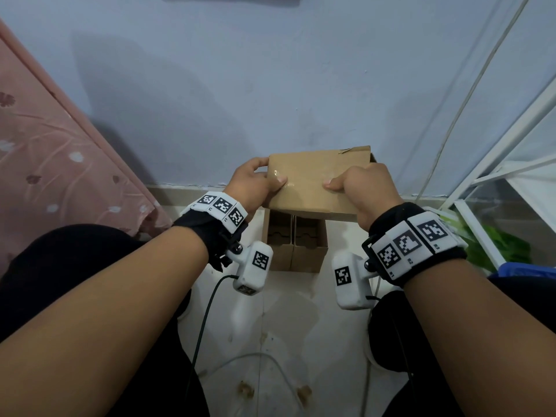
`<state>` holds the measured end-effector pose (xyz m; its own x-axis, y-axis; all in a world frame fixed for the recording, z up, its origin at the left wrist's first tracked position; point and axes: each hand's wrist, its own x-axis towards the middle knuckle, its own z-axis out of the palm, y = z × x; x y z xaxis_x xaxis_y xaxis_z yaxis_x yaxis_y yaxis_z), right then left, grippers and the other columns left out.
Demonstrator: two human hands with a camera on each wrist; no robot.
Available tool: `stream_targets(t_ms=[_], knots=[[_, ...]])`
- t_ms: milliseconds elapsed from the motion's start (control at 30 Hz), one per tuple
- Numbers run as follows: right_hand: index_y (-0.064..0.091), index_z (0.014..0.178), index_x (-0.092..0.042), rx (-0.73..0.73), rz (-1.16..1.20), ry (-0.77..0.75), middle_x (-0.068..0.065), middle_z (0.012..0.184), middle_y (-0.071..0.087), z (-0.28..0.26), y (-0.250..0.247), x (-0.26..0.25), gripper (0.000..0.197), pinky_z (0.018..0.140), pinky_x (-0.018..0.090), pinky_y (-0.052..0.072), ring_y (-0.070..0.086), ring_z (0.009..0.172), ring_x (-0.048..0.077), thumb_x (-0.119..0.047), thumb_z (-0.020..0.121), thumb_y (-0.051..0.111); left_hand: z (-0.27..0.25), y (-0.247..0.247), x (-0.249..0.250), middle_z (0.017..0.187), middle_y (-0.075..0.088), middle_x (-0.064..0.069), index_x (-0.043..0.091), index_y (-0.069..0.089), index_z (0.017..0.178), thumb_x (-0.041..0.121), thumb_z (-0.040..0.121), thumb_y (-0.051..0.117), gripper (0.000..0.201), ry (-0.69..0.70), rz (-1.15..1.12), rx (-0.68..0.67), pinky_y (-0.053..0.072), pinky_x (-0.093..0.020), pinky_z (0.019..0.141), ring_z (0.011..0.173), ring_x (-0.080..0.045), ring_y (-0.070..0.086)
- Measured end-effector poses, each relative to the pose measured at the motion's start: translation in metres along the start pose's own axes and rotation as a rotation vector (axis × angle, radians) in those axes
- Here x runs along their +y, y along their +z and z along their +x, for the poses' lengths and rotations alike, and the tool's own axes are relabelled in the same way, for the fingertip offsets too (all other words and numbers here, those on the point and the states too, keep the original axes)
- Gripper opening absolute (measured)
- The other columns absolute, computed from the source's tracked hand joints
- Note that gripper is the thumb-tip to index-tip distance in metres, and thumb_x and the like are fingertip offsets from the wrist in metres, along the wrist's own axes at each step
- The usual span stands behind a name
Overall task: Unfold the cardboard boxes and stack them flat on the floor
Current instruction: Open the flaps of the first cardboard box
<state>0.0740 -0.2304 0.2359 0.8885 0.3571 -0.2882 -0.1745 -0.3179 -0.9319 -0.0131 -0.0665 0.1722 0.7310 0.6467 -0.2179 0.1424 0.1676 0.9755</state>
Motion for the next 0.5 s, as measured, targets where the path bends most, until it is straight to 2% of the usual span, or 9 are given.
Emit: stream_targets(t_ms=[100,200,333,367,433,500], knots=[[0.059,0.093,-0.006,0.004,0.004,0.023,0.013,0.114,0.066,0.0016,-0.0039,-0.0009,0.026,0.101,0.05,0.05,0.062,0.108,0.032,-0.002,0.077,0.079,0.0007,-0.0045,0.0043,0.114,0.074,-0.011,0.018,0.05,0.145,-0.002,0.095,0.064,0.056,-0.023,-0.004,-0.079,0.059,-0.036,0.076,0.103,-0.027,0.071],[0.062,0.104,-0.005,0.019,-0.004,0.058,0.014,0.11,0.068,0.0058,-0.0066,-0.0017,0.037,0.095,0.052,0.054,0.065,0.103,0.035,-0.003,0.072,0.081,-0.0003,-0.0049,0.0055,0.118,0.073,-0.014,0.019,0.046,0.149,-0.007,0.096,0.057,0.061,-0.037,-0.002,-0.143,0.058,-0.037,0.082,0.111,-0.03,0.068],[0.063,0.115,-0.004,0.041,-0.026,0.063,0.014,0.113,0.068,0.0085,-0.0061,-0.0011,0.055,0.097,0.051,0.052,0.064,0.107,0.036,-0.008,0.064,0.085,0.0,-0.0054,0.0026,0.123,0.071,-0.016,0.019,0.045,0.151,-0.01,0.098,0.05,0.06,-0.031,0.001,-0.176,0.055,-0.044,0.099,0.111,-0.029,0.066],[0.062,0.117,-0.003,0.038,-0.023,0.062,0.014,0.113,0.068,0.0064,-0.0061,-0.0019,0.057,0.096,0.051,0.052,0.064,0.105,0.036,-0.007,0.065,0.085,0.0013,-0.0054,0.0018,0.123,0.071,-0.016,0.019,0.046,0.15,-0.011,0.098,0.048,0.06,-0.034,-0.007,-0.177,0.054,-0.043,0.099,0.108,-0.029,0.065],[0.061,0.119,-0.002,0.036,-0.03,0.058,0.013,0.111,0.067,0.0053,-0.007,-0.0033,0.055,0.095,0.049,0.053,0.065,0.103,0.033,-0.007,0.069,0.084,0.0036,-0.0044,0.0014,0.121,0.069,-0.017,0.019,0.051,0.147,-0.014,0.094,0.041,0.063,-0.053,-0.034,-0.165,0.056,-0.039,0.092,0.103,-0.03,0.062],[0.062,0.115,-0.002,0.04,-0.034,0.049,0.012,0.109,0.067,0.0052,-0.0082,-0.0044,0.05,0.095,0.048,0.053,0.065,0.101,0.031,-0.007,0.071,0.084,0.004,-0.0021,0.002,0.128,0.064,-0.02,0.018,0.056,0.144,-0.013,0.088,0.034,0.067,-0.069,-0.082,-0.139,0.057,-0.037,0.085,0.099,-0.03,0.055]])
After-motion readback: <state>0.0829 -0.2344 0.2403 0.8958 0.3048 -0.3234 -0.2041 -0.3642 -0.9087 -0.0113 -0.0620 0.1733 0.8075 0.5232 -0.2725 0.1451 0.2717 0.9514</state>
